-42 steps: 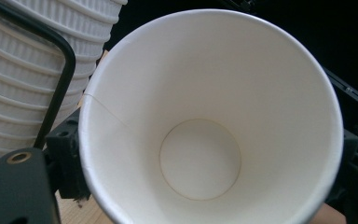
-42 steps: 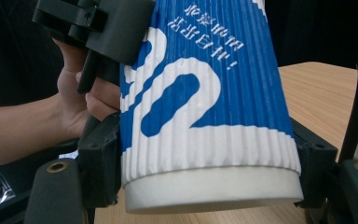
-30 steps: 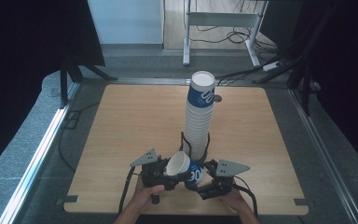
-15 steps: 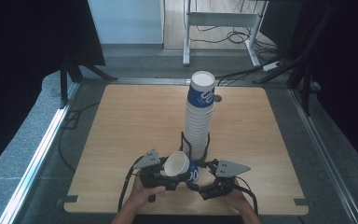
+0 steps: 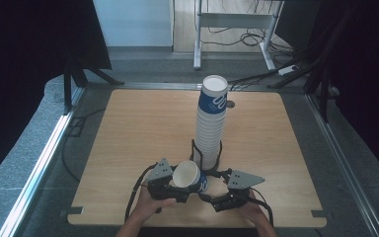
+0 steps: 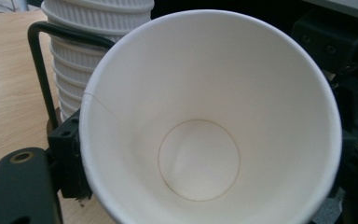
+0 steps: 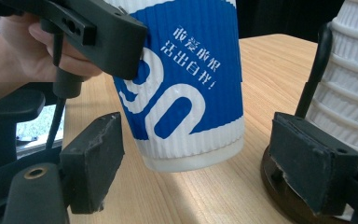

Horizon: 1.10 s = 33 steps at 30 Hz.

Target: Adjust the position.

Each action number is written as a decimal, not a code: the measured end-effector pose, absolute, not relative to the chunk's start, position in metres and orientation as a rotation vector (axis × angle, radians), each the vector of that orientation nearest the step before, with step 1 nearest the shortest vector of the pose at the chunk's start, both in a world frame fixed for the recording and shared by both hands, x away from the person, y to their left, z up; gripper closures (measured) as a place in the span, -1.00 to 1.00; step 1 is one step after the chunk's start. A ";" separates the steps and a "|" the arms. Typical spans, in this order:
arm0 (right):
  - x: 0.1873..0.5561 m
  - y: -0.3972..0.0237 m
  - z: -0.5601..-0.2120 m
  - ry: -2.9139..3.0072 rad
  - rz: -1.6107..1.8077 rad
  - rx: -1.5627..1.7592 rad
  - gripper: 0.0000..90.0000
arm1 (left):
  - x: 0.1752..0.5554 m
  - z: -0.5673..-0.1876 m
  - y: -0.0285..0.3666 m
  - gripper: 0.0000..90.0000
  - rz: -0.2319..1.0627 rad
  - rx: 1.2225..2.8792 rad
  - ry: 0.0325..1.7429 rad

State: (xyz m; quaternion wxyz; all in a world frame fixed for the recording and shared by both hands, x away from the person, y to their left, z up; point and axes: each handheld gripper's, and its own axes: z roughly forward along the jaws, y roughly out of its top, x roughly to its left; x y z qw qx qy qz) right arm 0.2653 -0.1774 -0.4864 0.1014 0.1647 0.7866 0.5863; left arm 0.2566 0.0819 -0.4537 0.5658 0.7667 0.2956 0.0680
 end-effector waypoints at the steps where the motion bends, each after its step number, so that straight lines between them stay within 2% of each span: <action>1: 0.265 -0.177 -0.487 2.323 1.730 0.488 -0.60 | 0.256 -0.453 0.082 -0.62 0.161 1.807 0.697; 10: 0.264 -0.177 -0.487 2.322 1.705 0.487 -0.59 | 0.254 -0.450 0.082 -0.62 0.214 1.840 0.697; 22: 0.257 -0.163 -0.486 2.376 1.587 0.424 -0.55 | 0.247 -0.446 0.073 -0.62 0.346 2.004 0.659; 33: 0.254 -0.155 -0.488 2.392 1.565 0.405 -0.55 | 0.239 -0.443 0.063 -0.62 0.402 2.137 0.602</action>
